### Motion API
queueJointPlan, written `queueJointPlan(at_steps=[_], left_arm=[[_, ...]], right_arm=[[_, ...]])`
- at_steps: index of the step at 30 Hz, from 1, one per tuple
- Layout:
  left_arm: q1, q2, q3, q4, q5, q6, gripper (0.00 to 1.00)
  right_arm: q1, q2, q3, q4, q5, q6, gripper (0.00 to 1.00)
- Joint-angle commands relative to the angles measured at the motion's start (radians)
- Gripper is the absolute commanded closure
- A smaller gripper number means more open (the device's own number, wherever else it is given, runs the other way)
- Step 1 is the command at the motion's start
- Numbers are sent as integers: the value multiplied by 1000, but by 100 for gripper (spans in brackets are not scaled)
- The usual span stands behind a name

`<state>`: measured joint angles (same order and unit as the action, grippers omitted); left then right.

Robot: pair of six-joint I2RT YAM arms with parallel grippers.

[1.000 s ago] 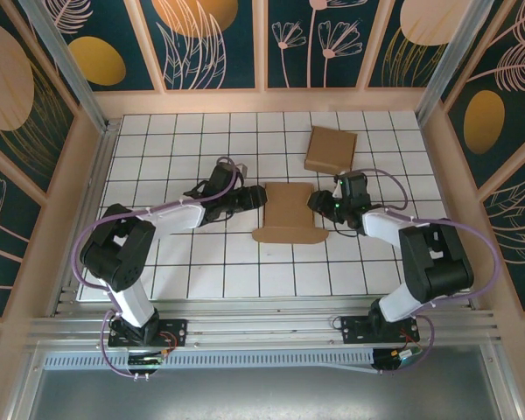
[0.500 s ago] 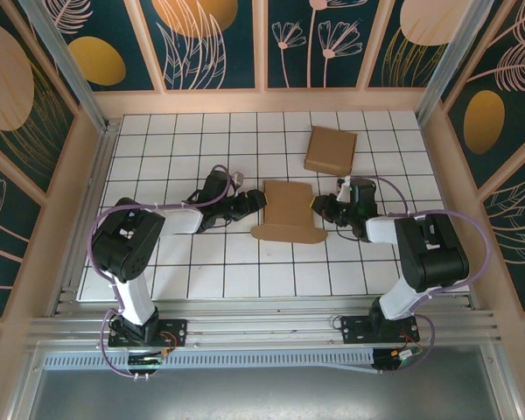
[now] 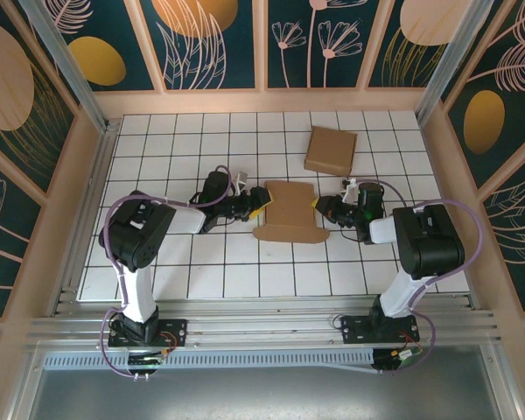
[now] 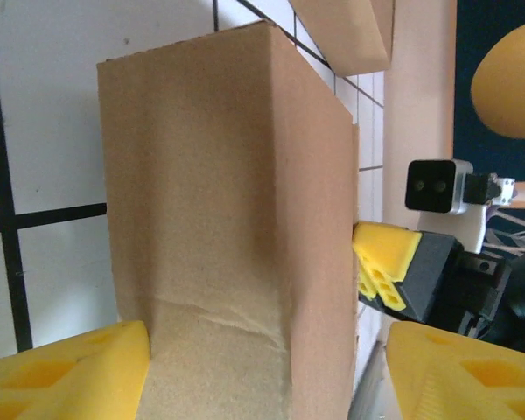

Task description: Fold the paper box

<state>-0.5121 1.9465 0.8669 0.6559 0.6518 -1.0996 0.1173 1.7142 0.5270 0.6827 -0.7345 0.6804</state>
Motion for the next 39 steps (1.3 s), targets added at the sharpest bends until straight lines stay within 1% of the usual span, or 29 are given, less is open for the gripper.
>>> queueJointPlan(at_steps=[1,2,4,8,9,11,13,15,18,19,21,27,28,30,32,34,36,39], left_arm=[[-8,37,-22,195,109,-133,29],[-8,36,-25,193,101,-132,28],[-8,13,-26,118,54,-84,28],[-8,-81,-1,-163,-113,89,28],[-8,-103,3,-213,-158,120,28],[-6,-126,1,-239,-183,138,27],[-7,-124,1,-218,-163,125,27],[-8,-96,0,-136,-80,77,26],[-15,-15,14,19,57,-20,25],[-20,8,16,56,83,-49,25],[-32,42,18,115,100,-91,25],[-52,67,47,177,99,-130,25],[-55,73,52,189,101,-144,26],[-58,86,60,221,104,-175,30],[-59,96,64,252,106,-202,40],[-59,93,66,241,101,-204,46],[-59,76,67,203,86,-190,49],[-59,35,64,136,59,-172,49]], right_arm=[[3,43,-34,-91,53,4,85],[4,41,-34,-97,64,1,85],[1,37,-31,-137,104,-8,87],[-8,11,-28,-226,208,-36,87],[-13,9,-28,-230,213,-43,87],[-21,17,-27,-232,203,-48,86],[-29,28,-27,-230,188,-47,86],[-28,37,-28,-215,169,-45,86],[-29,45,-29,-197,150,-39,86],[-28,49,-28,-198,151,-41,86],[-29,55,-26,-199,157,-42,86],[-29,62,-21,-199,149,-35,86],[-28,62,-18,-201,145,-35,86],[-27,60,-14,-208,139,-37,85],[-29,46,-10,-225,141,-38,78],[-28,12,-7,-244,139,-36,71],[-28,-53,-4,-272,157,-44,62],[-23,-200,8,-337,240,-92,48]])
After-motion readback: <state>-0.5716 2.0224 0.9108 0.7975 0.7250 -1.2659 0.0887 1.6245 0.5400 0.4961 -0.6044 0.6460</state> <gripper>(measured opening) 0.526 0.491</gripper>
